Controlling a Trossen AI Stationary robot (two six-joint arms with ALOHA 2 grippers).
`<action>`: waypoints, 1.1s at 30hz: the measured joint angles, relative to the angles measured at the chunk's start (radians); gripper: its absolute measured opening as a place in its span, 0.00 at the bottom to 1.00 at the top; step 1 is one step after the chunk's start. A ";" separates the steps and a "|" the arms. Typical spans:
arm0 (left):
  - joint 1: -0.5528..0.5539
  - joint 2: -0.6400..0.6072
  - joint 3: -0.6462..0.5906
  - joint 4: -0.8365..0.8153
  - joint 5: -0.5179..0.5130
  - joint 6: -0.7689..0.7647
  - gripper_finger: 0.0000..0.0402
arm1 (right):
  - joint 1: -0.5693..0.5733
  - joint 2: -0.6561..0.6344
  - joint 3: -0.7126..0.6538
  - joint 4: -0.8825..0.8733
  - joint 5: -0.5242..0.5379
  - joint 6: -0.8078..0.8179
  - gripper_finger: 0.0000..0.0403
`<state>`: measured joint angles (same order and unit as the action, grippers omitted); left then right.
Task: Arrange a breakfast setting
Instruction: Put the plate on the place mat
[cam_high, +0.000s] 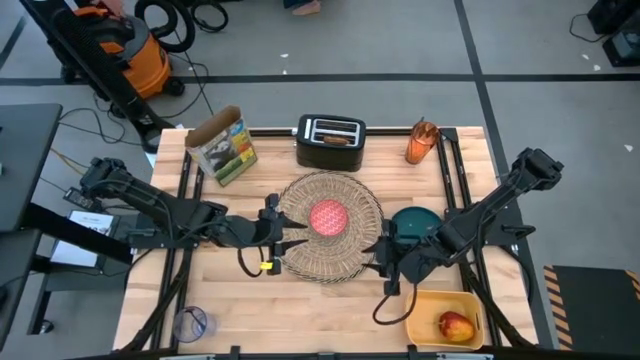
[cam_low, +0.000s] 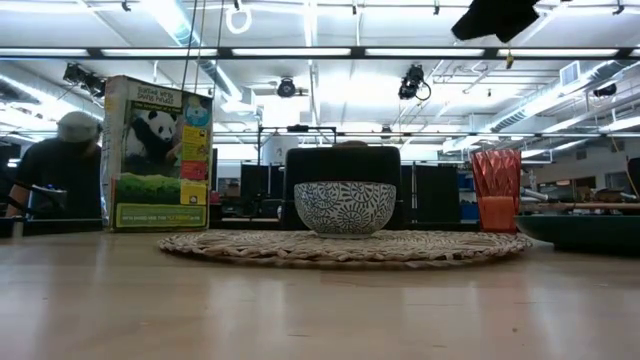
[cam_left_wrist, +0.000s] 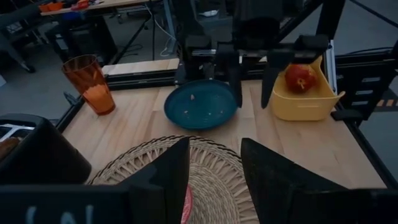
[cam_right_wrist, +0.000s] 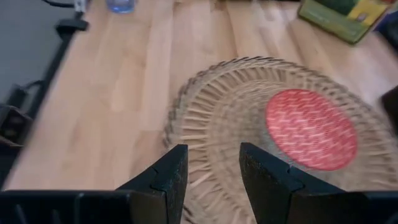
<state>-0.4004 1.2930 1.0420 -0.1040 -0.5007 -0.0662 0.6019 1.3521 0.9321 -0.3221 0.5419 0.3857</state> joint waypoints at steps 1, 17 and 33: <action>0.000 0.000 0.000 0.000 0.000 0.000 0.38 | -0.002 -0.011 0.000 -0.001 -0.015 0.016 0.38; 0.000 0.000 0.000 0.000 0.000 0.000 0.38 | 0.011 -0.089 0.001 -0.089 -0.039 0.059 0.38; 0.000 0.000 0.000 0.002 0.000 0.000 0.38 | 0.114 0.099 0.261 -0.681 -0.065 0.476 0.38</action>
<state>-0.4007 1.2934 1.0424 -0.1017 -0.5007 -0.0660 0.7159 1.4516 1.1927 -1.0031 0.4764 0.8617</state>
